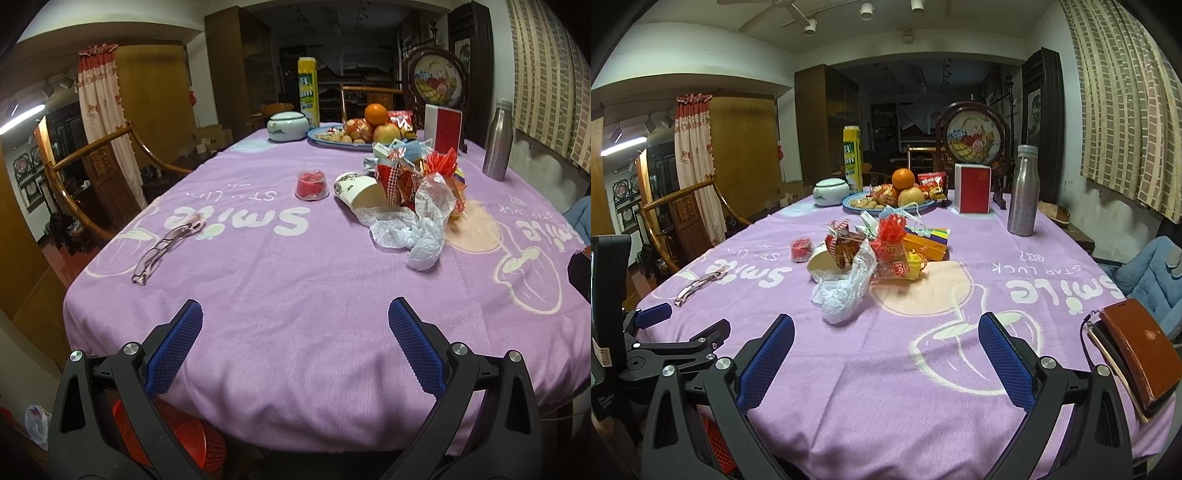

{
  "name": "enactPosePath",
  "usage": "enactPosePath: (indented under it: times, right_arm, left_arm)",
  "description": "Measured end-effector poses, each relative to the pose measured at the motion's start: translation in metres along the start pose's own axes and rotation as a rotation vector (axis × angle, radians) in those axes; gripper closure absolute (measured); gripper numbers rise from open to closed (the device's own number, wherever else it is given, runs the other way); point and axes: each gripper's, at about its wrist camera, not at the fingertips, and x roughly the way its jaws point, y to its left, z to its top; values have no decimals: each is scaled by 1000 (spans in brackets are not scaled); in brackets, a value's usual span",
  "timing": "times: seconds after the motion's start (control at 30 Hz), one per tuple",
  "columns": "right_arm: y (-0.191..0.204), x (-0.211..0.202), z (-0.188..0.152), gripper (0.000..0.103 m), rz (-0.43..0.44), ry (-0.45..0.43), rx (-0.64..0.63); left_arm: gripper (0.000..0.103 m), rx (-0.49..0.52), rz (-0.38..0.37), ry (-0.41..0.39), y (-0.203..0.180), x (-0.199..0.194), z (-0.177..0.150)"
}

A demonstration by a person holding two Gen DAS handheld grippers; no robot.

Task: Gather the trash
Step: 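Reach the left tool to the clear plastic bag and close on it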

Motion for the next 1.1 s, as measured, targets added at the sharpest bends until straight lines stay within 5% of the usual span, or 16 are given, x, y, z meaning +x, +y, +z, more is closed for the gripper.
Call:
enactPosePath:
  times: [0.17,0.57,0.8,0.83,0.97,1.1]
  right_arm:
    - [-14,32,4,5,-22,39,16]
    - [-75,79,7,5,-100,61,153]
    - [-97,87,5,5,-51,94,219]
    - [-97,88,5,5,-45,100,219]
    - [-90,91,6,5,-31,122,189]
    - [-78,97,14,5,-23,135,135]
  left_arm:
    - [6,33,-26,30,-7,25,12]
    - [6,77,-290,184,-64,92,54]
    - [7,32,-375,330,-87,146,81]
    - [11,25,-382,340,-87,151,82]
    - [70,41,-420,280,-71,137,83]
    - [76,9,-363,181,-31,116,79]
